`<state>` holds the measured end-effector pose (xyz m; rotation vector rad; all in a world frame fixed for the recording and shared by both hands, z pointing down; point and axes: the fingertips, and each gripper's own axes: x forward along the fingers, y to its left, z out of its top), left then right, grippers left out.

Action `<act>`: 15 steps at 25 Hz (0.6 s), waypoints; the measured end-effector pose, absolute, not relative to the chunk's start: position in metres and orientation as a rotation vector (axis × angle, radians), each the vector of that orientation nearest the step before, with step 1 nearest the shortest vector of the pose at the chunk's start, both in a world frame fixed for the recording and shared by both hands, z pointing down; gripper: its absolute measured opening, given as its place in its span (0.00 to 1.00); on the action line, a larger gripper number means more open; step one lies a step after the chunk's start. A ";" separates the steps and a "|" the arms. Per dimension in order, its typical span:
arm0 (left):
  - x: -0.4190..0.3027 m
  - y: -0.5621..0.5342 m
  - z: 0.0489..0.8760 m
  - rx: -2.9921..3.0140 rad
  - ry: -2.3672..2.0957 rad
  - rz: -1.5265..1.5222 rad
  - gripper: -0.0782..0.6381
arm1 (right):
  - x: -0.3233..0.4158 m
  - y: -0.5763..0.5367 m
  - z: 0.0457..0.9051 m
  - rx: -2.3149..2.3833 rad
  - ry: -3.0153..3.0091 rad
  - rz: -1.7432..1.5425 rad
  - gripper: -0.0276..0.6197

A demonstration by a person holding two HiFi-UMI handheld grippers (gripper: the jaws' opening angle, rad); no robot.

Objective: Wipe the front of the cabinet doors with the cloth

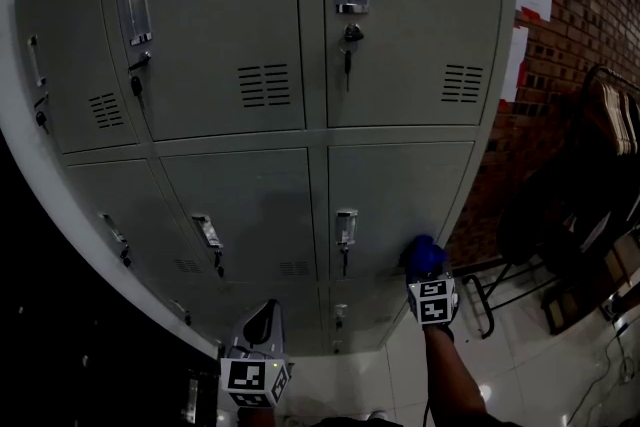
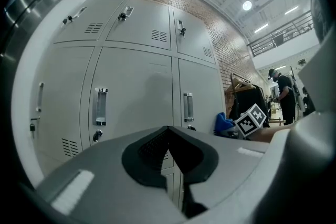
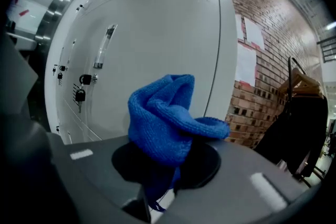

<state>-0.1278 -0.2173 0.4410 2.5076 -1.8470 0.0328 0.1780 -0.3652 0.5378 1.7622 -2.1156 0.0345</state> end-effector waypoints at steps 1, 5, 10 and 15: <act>-0.127 -0.217 0.442 2.511 -1.842 0.033 0.13 | 0.173 -0.364 0.539 1.747 -2.130 0.043 0.17; -0.125 -0.216 0.440 2.522 -1.835 0.031 0.13 | 0.147 -0.363 0.544 1.690 -2.192 0.043 0.17; -0.129 -0.214 0.437 2.519 -1.848 0.028 0.13 | 0.118 -0.361 0.550 1.615 -2.242 0.035 0.17; -0.134 -0.212 0.441 2.515 -1.852 0.039 0.13 | 0.079 -0.358 0.551 1.513 -2.305 0.032 0.17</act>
